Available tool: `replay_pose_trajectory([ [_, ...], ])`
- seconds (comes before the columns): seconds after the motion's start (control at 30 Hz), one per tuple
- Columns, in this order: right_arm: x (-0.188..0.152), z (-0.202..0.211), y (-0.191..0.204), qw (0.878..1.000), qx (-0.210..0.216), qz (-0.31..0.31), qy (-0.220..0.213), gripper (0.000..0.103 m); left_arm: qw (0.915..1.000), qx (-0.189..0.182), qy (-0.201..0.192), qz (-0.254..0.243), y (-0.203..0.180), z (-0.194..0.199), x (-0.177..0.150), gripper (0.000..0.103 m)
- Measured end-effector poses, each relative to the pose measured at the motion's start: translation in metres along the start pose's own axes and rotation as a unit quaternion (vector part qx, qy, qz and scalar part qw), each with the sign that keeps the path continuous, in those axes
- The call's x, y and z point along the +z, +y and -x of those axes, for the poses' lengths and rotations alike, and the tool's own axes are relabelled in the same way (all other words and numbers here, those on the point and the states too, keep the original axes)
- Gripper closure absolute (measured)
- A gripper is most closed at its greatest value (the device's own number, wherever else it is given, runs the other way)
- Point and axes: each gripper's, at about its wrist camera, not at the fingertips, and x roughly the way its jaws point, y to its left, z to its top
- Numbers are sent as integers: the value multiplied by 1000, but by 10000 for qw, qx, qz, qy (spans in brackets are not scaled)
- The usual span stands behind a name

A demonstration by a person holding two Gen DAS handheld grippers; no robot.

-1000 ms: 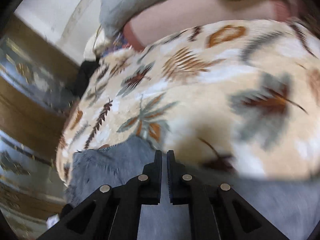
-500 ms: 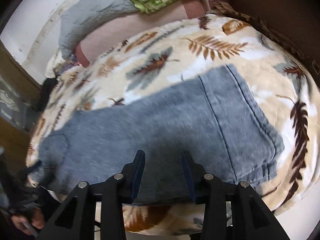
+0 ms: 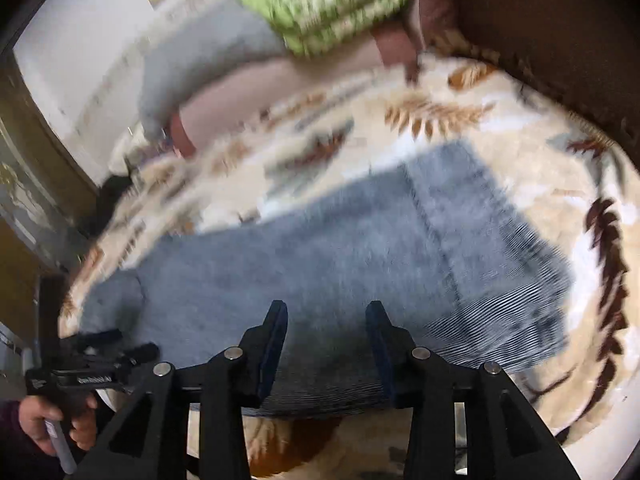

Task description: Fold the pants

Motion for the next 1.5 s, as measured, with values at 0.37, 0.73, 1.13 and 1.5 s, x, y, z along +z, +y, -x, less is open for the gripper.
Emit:
replay_pose_trajectory([
  [0.37,-10,74,-34,9906,652,-776,-924,43,9929,-265,-966,-645,-52,64,16,0],
  [0.73,-26,98,-120,9510,1051,-2720,-1024,42,9927,-486,-775,-791,-95,61,30,0],
  [1.13,-42,36,-124,9257,1170,-3595,-118,42,9937,-692,-616,-622,-127,43,48,0],
  [1.5,-44,3,-136,9124,1052,-3953,-141,42,9939,-762,-420,-671,-146,10,56,0],
])
